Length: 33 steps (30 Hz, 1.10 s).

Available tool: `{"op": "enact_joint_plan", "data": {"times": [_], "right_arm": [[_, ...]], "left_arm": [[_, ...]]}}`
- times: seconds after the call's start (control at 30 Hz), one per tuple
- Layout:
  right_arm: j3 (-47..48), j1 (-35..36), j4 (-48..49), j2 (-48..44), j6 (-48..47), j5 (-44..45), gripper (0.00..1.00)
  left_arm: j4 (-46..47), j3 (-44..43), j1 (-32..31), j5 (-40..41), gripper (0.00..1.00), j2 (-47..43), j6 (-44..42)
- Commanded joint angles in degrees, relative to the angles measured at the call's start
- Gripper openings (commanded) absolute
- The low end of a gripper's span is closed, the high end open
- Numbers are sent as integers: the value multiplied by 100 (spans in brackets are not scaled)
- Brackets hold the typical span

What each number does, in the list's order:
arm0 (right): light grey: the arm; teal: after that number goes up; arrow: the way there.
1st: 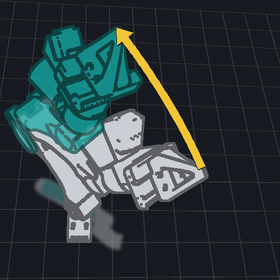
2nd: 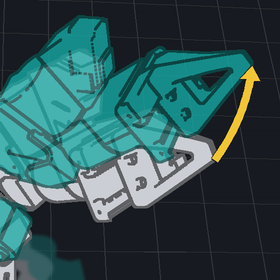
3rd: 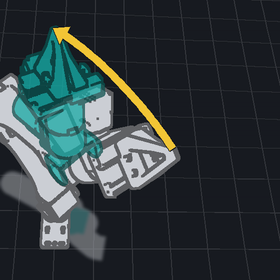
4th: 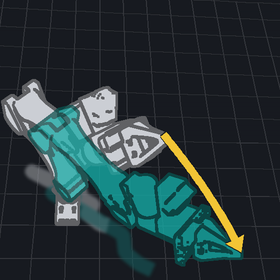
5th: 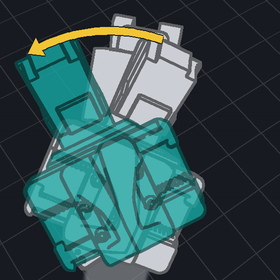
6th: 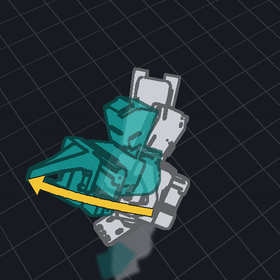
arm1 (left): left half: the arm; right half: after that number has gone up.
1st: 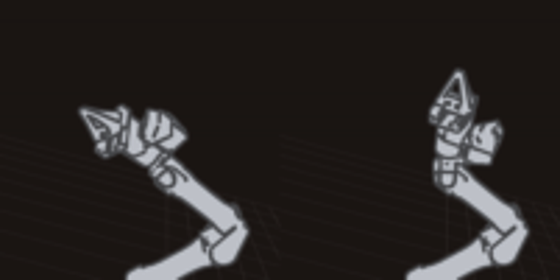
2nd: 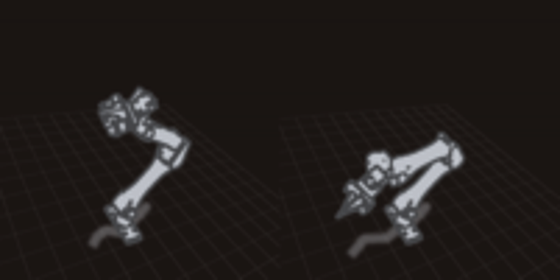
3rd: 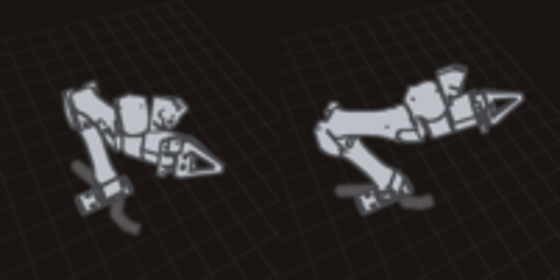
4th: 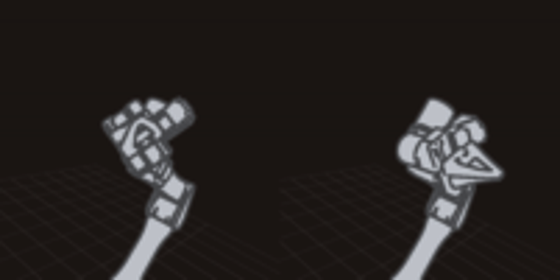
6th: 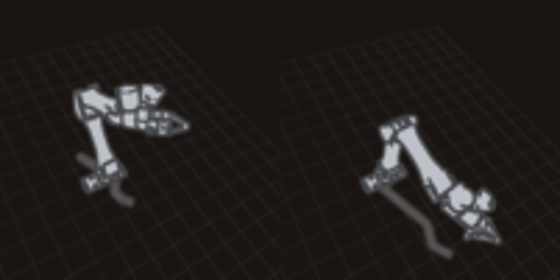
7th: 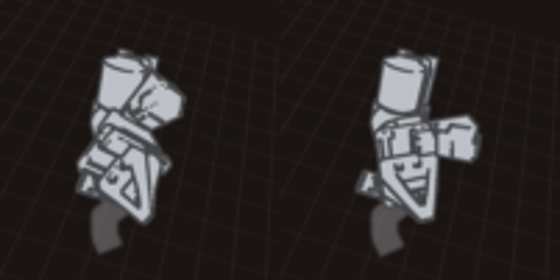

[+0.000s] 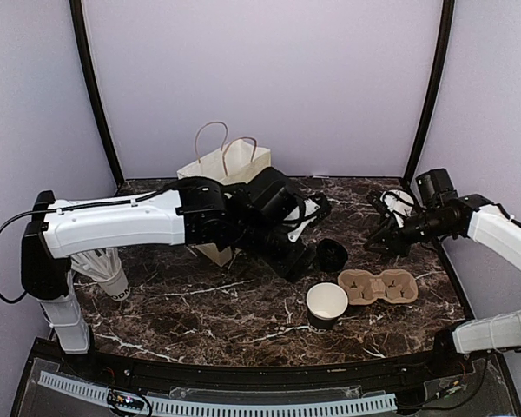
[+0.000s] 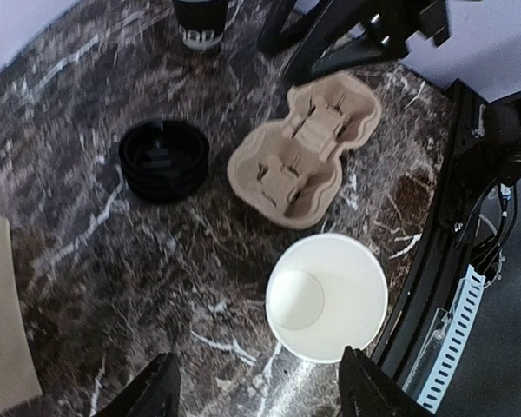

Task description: Pack the takeout coffee

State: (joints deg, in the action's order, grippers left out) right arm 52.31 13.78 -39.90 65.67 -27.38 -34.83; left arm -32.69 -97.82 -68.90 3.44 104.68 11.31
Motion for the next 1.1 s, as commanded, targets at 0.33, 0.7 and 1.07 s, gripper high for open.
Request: {"op": "enact_joint_plan", "data": {"times": [0.33, 0.7, 1.07], "right_arm": [[-987, 19, 2358, -1071, 784, -234, 39], [-1099, 12, 2430, -1095, 660, -34, 39], [-1073, -11, 2429, -998, 698, 118, 39]], "left_arm": [[-1695, -1518, -18, -668, 54, 1446, 1564], [-1981, -1932, -18, -236, 40, 1950, 1390], [-2352, -2293, -9, -133, 0, 2064, 1086]]}}
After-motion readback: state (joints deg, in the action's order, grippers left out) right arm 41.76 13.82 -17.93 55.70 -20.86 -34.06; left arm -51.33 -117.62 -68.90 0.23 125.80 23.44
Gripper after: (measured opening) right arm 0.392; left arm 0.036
